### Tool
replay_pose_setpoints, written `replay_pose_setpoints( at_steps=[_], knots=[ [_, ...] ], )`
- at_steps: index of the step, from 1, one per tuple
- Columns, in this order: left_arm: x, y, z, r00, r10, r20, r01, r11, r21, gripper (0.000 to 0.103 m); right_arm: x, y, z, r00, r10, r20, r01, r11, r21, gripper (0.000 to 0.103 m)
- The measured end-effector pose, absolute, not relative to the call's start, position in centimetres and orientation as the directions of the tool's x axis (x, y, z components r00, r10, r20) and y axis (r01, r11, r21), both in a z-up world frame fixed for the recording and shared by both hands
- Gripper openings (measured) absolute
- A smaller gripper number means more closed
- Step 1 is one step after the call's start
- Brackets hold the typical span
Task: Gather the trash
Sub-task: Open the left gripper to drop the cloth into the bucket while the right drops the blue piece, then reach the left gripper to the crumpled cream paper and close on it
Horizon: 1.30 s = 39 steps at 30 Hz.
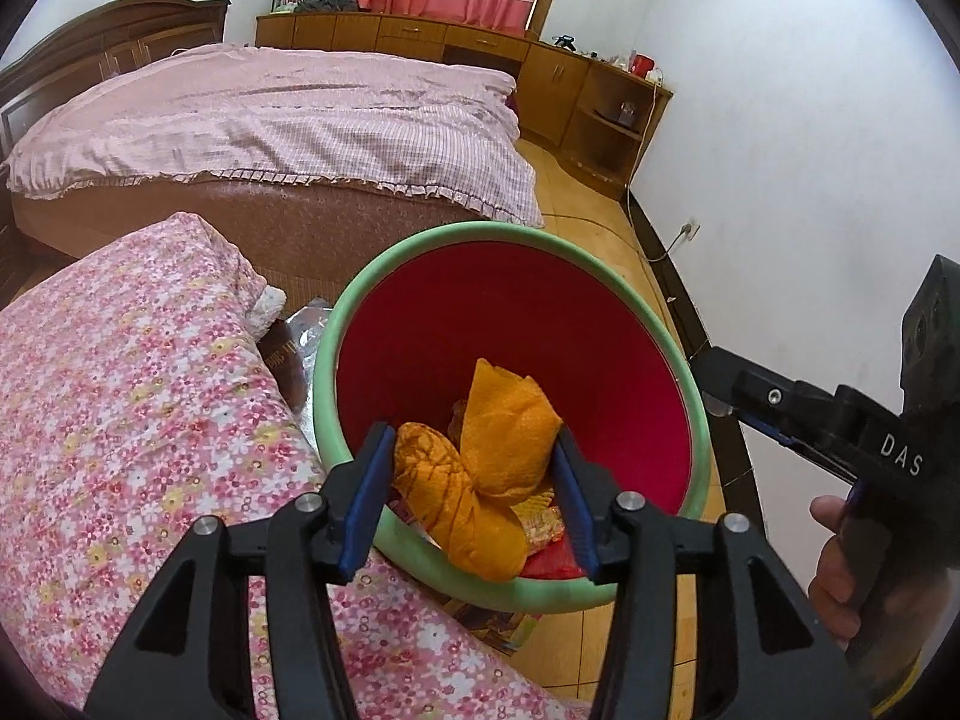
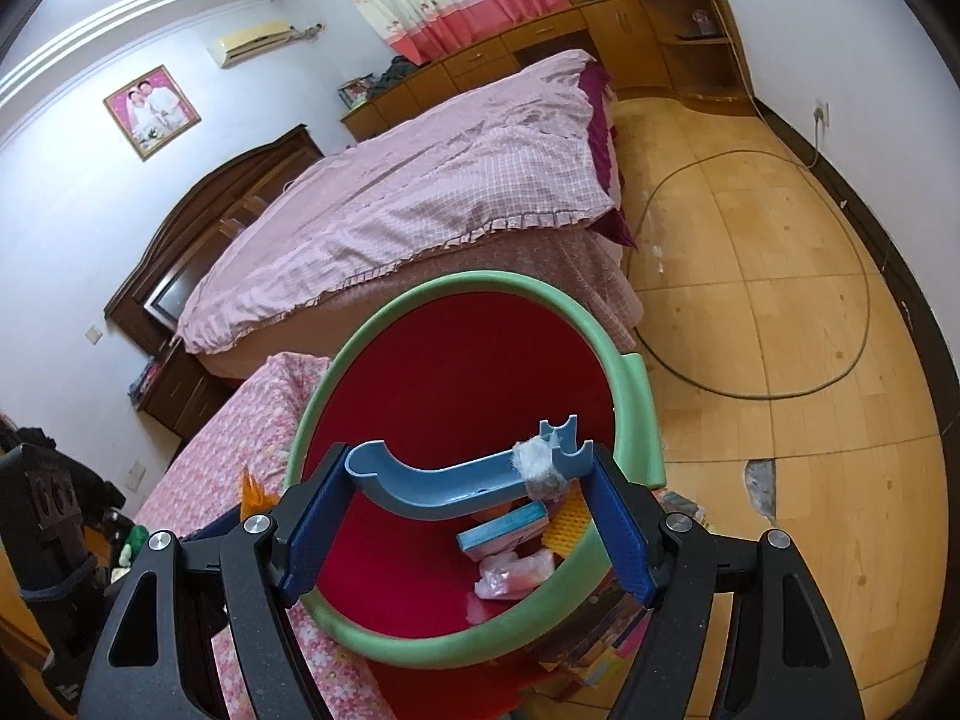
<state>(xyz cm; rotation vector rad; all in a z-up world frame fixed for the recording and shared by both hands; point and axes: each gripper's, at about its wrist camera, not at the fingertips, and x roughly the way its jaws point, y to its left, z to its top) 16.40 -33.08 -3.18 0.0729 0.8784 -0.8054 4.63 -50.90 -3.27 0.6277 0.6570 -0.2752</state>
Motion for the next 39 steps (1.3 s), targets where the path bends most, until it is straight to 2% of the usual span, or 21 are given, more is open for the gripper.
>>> replay_pose_setpoints(
  at_steps=[8,18,31,39],
  knots=[
    [16.6,-33.6,-3.1,0.378,-0.600,-0.705,0.661,0.708,-0.248,0.060,4.9,-51.0,-3.3,0.765,-0.044,-0.642,0.426,0.782,0.454,0.077],
    [16.4,-32.4,-2.1,0.388,-0.609,-0.691,0.652,0.712,-0.261,0.060,5.5,-50.8,-3.3,0.765,-0.040,-0.642,0.423,0.784,0.455,0.077],
    [17.1,-27.4,-1.3,0.458,-0.561,-0.690,0.565,0.783,-0.261,0.060,8.2,-49.5,-4.3,0.750,-0.003,-0.661,0.394,0.805,0.444,0.077],
    [17.7,-24.1,-0.8,0.502,-0.526,-0.686,0.507,0.822,-0.260,0.060,8.1,-48.8,-4.0,0.760,-0.026,-0.649,0.400,0.806,0.436,0.082]
  ],
)
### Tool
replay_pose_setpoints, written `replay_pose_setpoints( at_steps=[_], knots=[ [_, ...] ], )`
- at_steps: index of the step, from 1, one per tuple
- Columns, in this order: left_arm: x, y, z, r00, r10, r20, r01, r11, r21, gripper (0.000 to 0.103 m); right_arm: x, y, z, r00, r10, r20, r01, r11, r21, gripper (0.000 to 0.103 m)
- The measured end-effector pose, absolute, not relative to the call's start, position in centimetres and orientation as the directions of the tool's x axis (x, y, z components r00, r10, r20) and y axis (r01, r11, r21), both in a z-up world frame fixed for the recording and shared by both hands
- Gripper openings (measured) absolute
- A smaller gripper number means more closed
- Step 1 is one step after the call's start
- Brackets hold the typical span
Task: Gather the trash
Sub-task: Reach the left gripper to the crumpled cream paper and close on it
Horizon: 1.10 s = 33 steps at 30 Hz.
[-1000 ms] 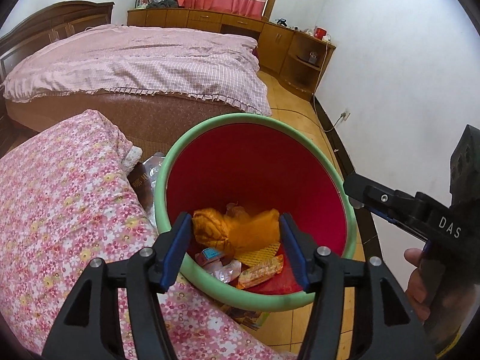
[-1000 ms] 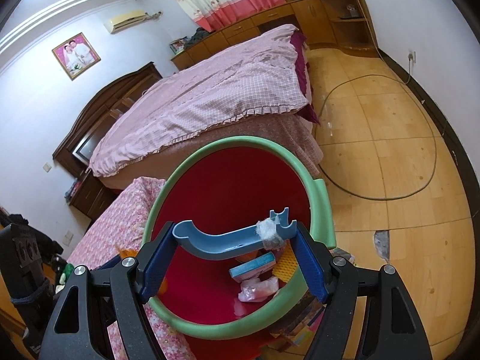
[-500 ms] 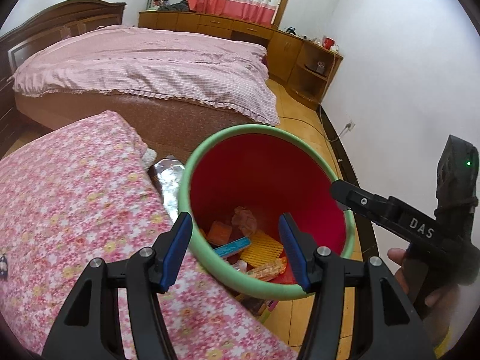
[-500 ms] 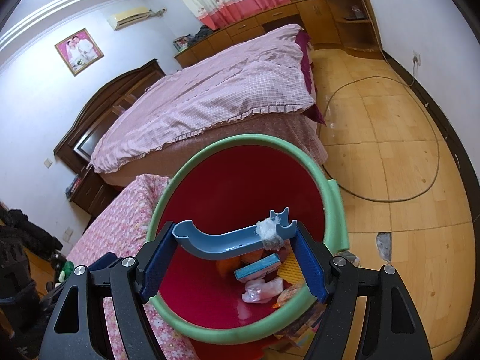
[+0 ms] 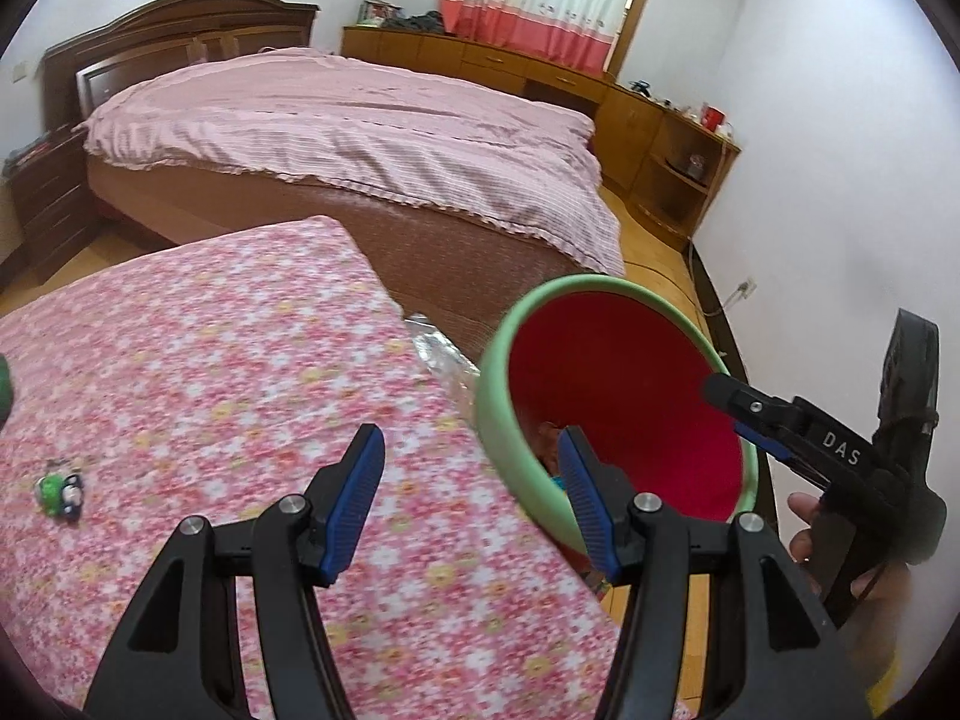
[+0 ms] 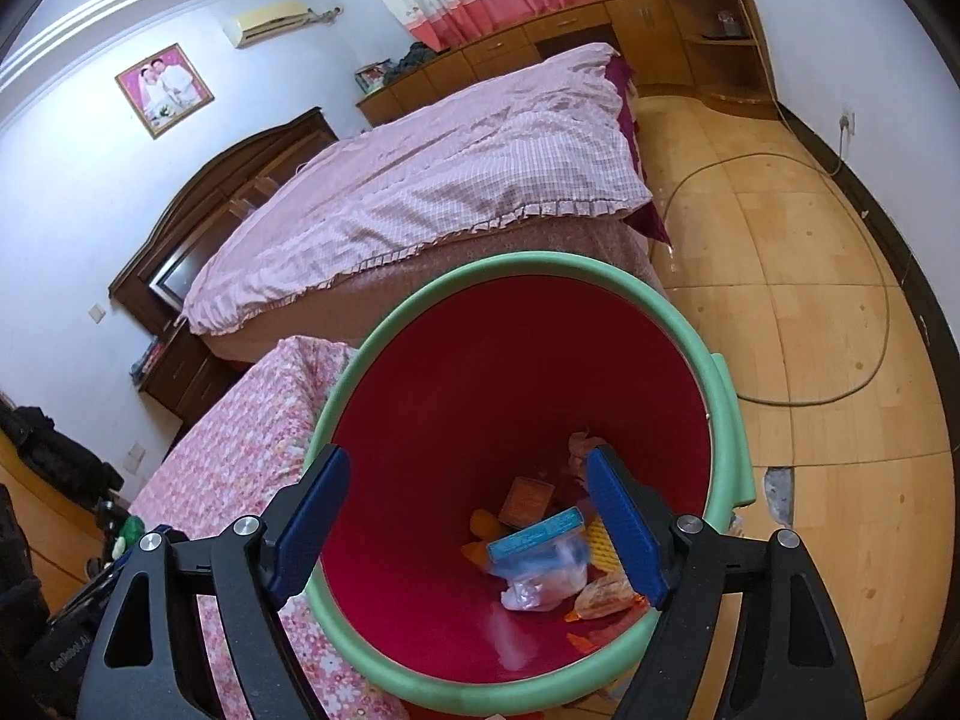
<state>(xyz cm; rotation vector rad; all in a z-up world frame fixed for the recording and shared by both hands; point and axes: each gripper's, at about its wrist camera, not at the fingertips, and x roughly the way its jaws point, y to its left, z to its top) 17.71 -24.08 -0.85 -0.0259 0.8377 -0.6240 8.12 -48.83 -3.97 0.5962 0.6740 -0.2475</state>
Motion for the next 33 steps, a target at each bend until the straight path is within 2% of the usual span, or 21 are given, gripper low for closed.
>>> replay_pose_setpoints(
  at_steps=[17,29,33],
  knots=[
    [18.9,-13.9,-0.3,0.617,-0.368,-0.696,0.316,0.925,-0.209,0.060,7.3,-44.3,-1.7,0.778,0.021,-0.627,0.339,0.827,0.448,0.082],
    [21.5,-6.9,-3.5,0.627,-0.215,-0.749,0.149,0.977,-0.156,0.060,7.7,-40.3,-1.5,0.768,0.053,-0.638,0.303,0.848,0.435,0.082],
    [21.8,-5.2,-4.1,0.616,-0.209,-0.760,0.102,0.977,-0.186,0.060,8.2,-39.0,-1.7,0.760,0.067,-0.647,0.292,0.854,0.431,0.082]
  ],
)
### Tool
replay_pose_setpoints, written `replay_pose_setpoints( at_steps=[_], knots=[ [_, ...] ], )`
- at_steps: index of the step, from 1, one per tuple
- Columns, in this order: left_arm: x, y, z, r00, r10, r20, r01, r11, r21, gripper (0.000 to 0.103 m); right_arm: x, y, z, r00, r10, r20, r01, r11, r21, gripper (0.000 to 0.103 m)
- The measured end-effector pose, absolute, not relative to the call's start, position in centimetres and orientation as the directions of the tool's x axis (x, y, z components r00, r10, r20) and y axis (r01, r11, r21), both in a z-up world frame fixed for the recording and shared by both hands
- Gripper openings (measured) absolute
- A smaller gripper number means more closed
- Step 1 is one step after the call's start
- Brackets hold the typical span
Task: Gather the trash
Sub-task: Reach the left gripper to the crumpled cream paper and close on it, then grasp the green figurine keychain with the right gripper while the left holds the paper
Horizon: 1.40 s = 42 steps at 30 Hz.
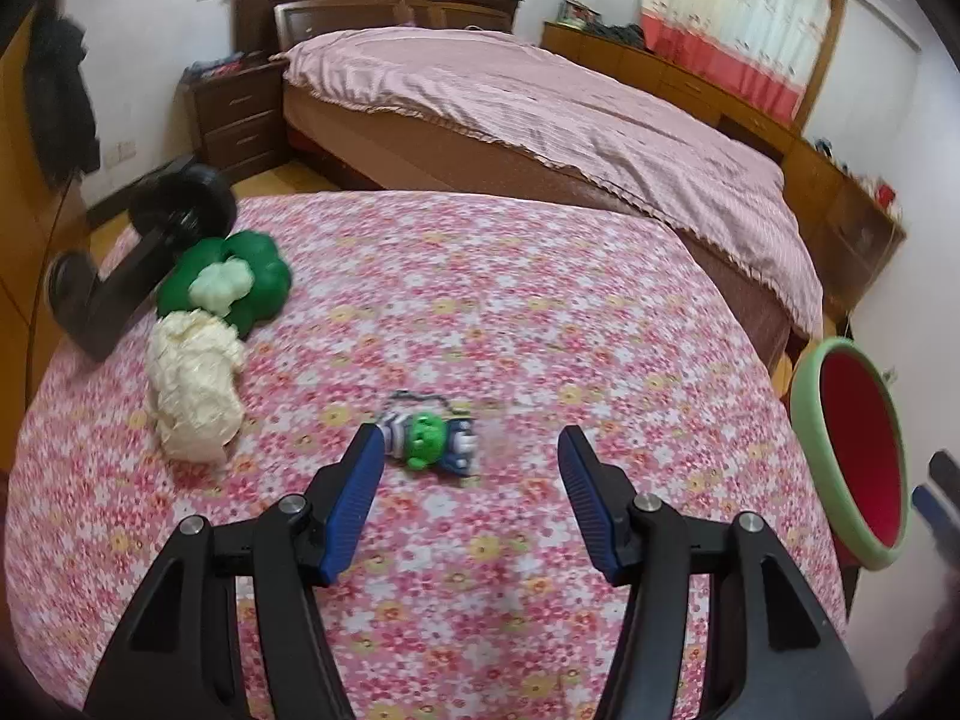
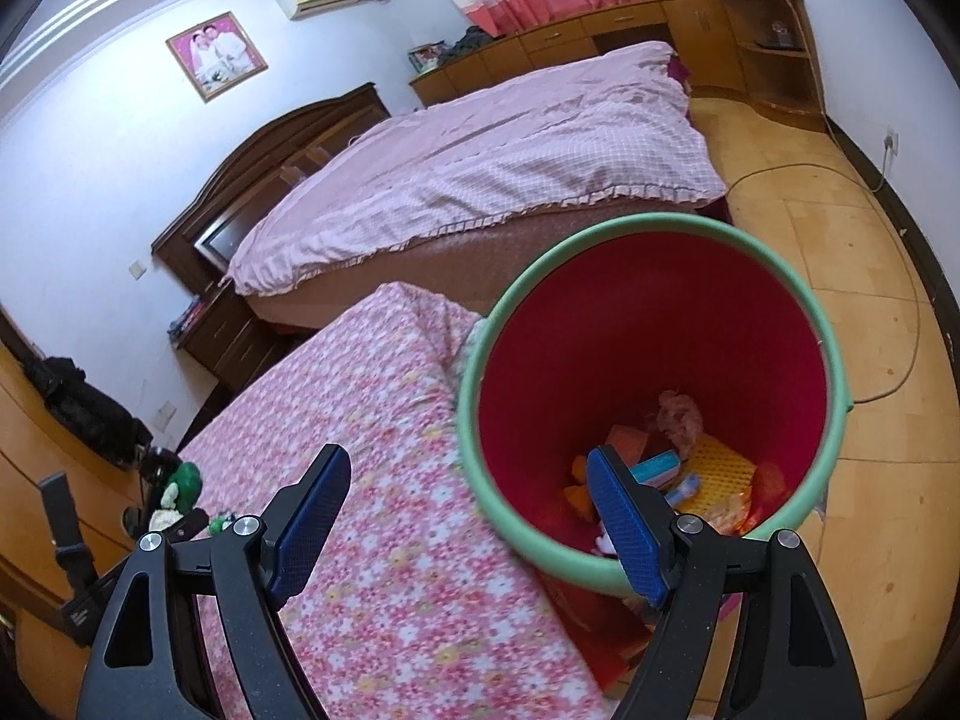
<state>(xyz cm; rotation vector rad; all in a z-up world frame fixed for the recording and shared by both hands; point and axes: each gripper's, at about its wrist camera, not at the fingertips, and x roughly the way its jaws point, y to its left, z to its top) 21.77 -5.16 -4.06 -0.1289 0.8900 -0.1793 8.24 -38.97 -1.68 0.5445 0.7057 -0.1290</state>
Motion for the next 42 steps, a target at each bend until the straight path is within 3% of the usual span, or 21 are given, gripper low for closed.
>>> replay_pose_setpoints(
  at_steps=[13,22,31,35,42],
  knots=[
    [21.6,1.7,-2.9,0.675,-0.100,-0.731,-0.022,0.988,-0.155,0.060,11.5,-33.2,-2.8,0.716,0.149,-0.682,0.195,0.895,0.400,0.082],
    [23.9,5.1,-4.6,0.642,-0.022,-0.766,-0.102,0.988,-0.114,0.060,13.1,-29.6,-3.3,0.688,0.162,-0.708,0.161,0.916,0.367,0.082],
    [25.3,7.4,-7.4,0.614,-0.091,-0.784,-0.128,0.969,-0.212,0.060,15.0,-26.2,-3.8,0.659,0.165,-0.734,0.130,0.936,0.327,0.082],
    [25.2,7.6,-7.9,0.627,-0.151,-0.765,-0.098,0.958,-0.270,0.040,16.0,-24.4,-4.1,0.646,0.174,-0.743,0.106,0.943,0.314,0.082],
    [23.7,8.6,-6.5,0.684,-0.133,-0.717,-0.113,0.952,-0.284,0.038,18.1,-20.5,-5.0,0.623,0.195,-0.758,0.050,0.956,0.287,0.082]
  ],
)
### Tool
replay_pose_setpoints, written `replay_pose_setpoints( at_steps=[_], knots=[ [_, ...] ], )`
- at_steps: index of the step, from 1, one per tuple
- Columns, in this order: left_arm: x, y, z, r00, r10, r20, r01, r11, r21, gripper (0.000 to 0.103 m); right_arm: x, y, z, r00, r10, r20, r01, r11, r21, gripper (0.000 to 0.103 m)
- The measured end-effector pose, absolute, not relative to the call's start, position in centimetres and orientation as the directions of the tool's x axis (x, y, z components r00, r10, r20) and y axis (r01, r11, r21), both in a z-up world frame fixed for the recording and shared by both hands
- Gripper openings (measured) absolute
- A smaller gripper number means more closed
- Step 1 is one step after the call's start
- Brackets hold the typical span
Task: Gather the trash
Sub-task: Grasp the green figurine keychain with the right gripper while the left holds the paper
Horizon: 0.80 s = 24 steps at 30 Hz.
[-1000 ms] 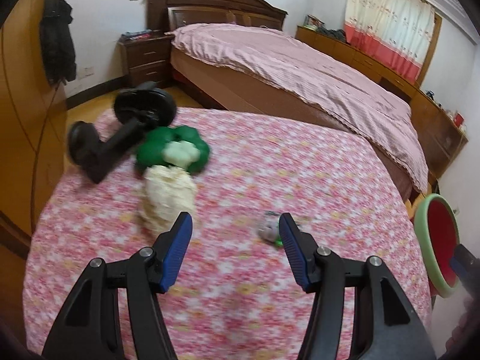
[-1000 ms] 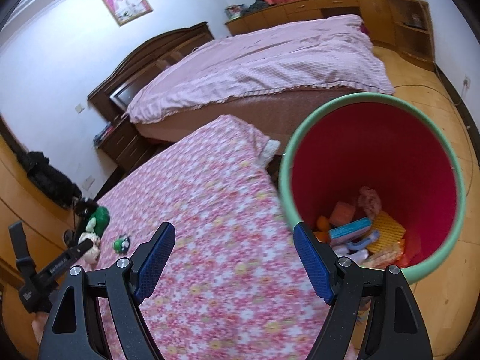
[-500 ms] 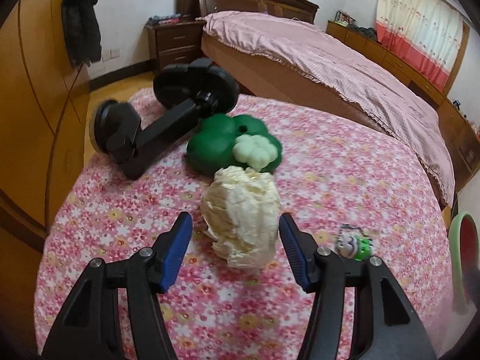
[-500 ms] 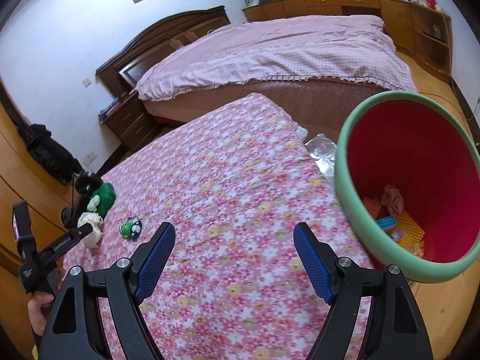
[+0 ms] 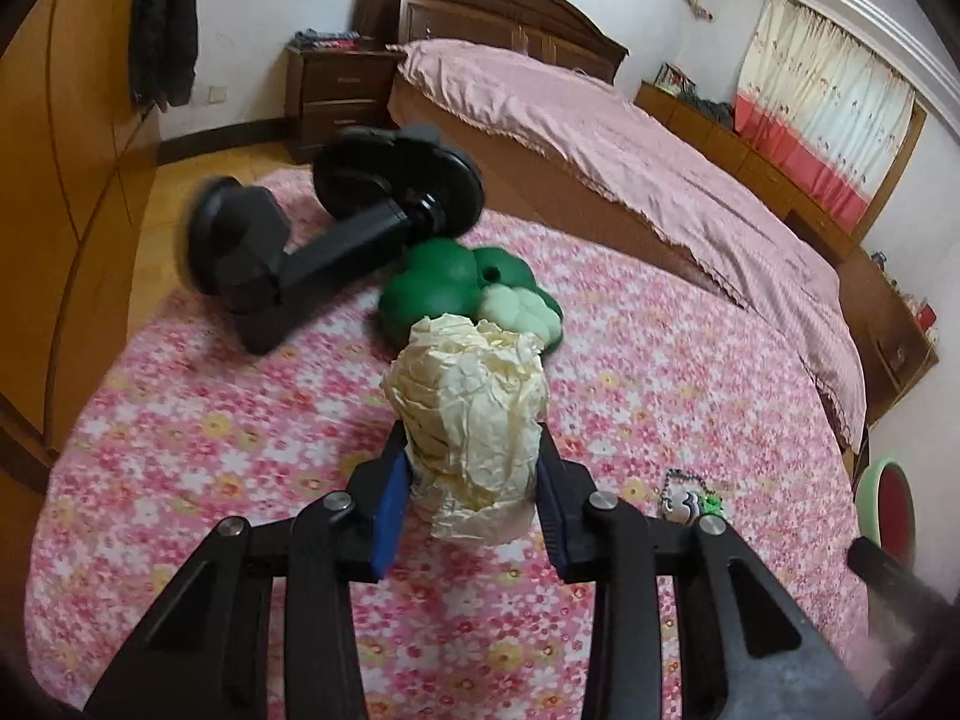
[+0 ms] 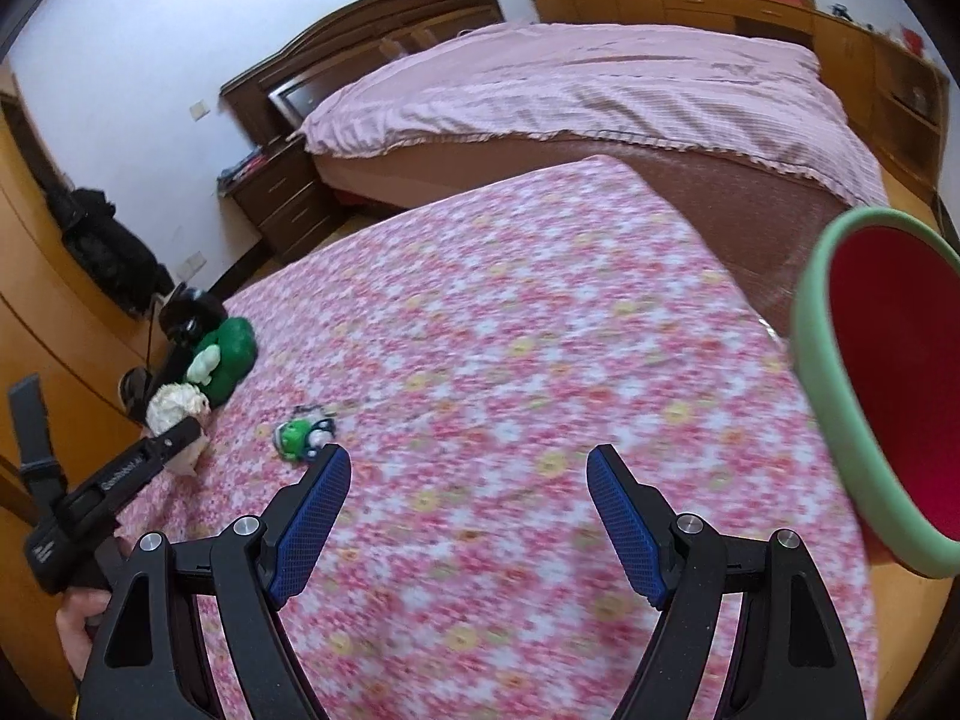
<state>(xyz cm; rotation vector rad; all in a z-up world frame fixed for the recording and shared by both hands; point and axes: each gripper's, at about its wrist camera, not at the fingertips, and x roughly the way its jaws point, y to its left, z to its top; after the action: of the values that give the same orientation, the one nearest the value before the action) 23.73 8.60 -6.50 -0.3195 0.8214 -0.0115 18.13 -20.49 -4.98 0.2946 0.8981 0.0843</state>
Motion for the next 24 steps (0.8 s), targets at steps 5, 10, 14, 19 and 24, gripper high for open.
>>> replay_pose_setpoints(
  at_steps=[5,10,14,19,24],
  knots=[
    [23.1,9.9,-6.3,0.696,-0.110,-0.709,-0.150,0.944,-0.293,0.038,19.7,-17.3,-5.9,0.595,0.217,-0.774,-0.002,0.963,0.269,0.082],
    [22.8,11.4,-6.2,0.702,-0.099,-0.705,-0.185,0.931,-0.316,0.038,21.0,-14.3,-6.9,0.575,0.229,-0.786,-0.035,0.966,0.256,0.082],
    [22.7,12.2,-6.2,0.704,-0.098,-0.704,-0.203,0.922,-0.331,0.038,21.9,-12.1,-7.6,0.571,0.222,-0.790,-0.044,0.970,0.240,0.082],
    [22.7,12.3,-6.2,0.706,-0.097,-0.702,-0.208,0.919,-0.335,0.038,22.6,-10.0,-8.3,0.576,0.219,-0.788,-0.055,0.972,0.230,0.074],
    [22.7,12.4,-6.2,0.707,-0.099,-0.701,-0.210,0.916,-0.341,0.038,23.0,-8.8,-8.7,0.581,0.199,-0.789,-0.050,0.976,0.210,0.058]
  ],
)
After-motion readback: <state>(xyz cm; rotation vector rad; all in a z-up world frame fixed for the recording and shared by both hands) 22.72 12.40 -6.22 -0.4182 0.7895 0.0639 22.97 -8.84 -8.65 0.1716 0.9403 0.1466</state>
